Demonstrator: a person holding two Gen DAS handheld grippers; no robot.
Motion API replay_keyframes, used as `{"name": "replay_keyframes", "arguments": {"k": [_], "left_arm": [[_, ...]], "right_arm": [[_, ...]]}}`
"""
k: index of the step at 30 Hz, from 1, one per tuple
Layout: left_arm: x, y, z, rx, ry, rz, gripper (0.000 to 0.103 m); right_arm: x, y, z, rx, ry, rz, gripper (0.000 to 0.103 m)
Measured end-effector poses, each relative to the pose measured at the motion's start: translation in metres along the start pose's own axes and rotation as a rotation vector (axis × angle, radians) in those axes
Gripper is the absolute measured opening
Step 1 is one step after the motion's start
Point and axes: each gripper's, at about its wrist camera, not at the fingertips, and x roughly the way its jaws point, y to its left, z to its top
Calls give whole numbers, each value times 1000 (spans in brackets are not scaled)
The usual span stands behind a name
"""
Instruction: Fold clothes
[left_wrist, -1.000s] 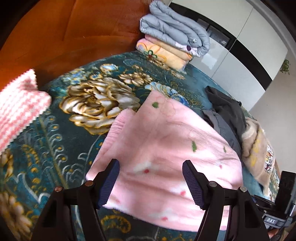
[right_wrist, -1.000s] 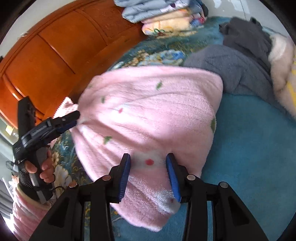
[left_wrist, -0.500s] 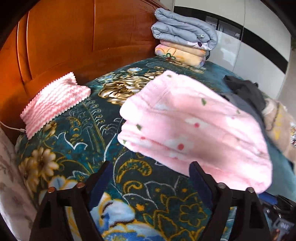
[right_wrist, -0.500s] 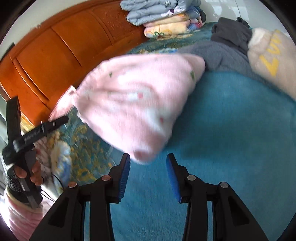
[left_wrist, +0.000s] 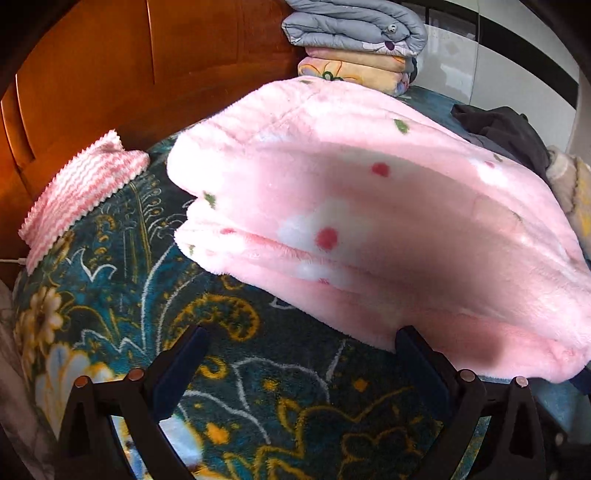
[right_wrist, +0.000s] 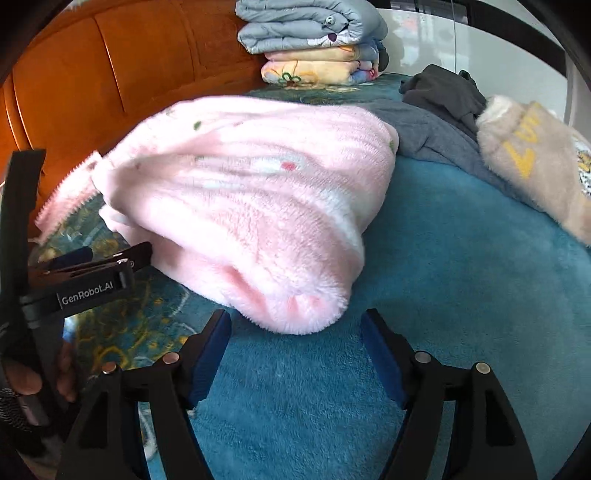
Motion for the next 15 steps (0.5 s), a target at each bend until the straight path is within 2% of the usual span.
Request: {"name": "replay_keyframes", "arguments": {"k": [2,15], "left_arm": [[0,0,0,-8,-5,1,103],[1,3,2,-6,4,6,103]], "right_arm": [[1,2,0,-13,1,3,85],[3,2,2,-34,4,-10,88]]}}
